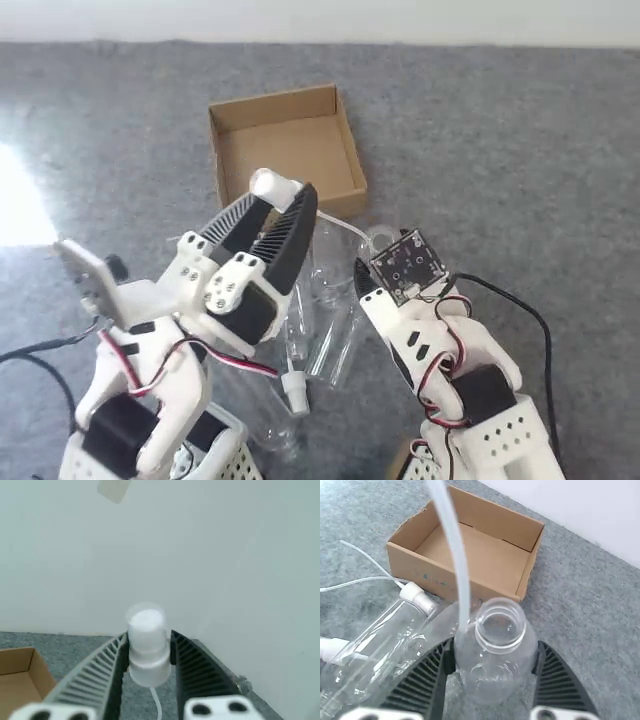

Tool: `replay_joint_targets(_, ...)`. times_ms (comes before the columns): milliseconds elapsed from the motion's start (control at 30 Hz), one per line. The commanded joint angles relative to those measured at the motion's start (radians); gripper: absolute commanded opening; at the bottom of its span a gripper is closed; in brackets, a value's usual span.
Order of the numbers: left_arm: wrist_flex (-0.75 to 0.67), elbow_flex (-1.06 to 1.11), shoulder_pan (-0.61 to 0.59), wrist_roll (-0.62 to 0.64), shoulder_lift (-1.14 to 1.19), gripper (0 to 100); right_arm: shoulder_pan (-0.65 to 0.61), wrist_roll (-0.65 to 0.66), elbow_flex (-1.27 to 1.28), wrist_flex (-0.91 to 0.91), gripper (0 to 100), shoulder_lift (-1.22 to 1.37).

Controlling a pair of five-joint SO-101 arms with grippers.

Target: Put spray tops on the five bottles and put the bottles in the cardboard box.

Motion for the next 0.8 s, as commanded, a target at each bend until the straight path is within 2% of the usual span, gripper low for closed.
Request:
replay_joint_targets(0, -0.029, -0.004, 0.032, -0.021, -0.003, 1, -0.007, -0.006, -0.014, 0.002, 15.1, -0.024)
replay_joint_targets(633, -0.075, 0.028, 0.044, -0.051, -0.008, 1, -0.041, -0.006, -0.020, 0.045, 15.1, -0.033)
replay_joint_targets(767, -0.107, 0.053, 0.014, -0.072, -0.008, 1, -0.041, -0.008, -0.041, 0.076, 15.1, -0.035)
